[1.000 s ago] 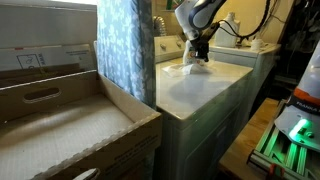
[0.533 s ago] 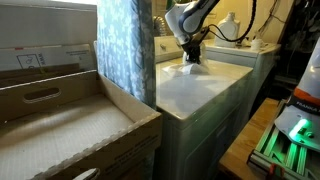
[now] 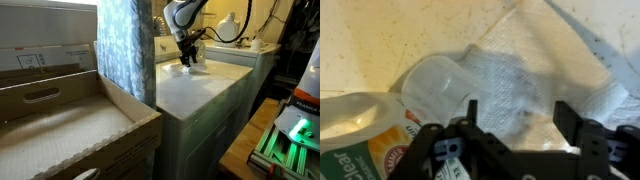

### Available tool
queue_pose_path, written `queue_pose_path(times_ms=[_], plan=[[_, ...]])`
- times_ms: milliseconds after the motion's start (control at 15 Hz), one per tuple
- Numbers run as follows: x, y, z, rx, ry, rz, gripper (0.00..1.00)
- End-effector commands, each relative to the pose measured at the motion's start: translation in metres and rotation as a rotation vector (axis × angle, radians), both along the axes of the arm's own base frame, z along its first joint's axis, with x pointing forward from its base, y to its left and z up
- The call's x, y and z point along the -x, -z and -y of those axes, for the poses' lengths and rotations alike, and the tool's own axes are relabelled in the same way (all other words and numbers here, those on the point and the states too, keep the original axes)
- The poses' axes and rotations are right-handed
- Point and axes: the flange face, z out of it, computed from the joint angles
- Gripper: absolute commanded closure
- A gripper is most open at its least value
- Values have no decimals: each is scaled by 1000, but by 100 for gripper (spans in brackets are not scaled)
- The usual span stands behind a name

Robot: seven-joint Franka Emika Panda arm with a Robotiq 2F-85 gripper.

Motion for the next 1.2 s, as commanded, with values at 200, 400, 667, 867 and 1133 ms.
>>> queue_pose_path(times_ms=[200,400,667,867,1133], plan=[[8,-37,24,-134,201,-42,0],[18,-60,53,-111,353,-45,0],[12,-62,56,-100,321,-34,0],[12,-56,48,-99,308,-45,0],[17,-55,66,-58,499,17,0]])
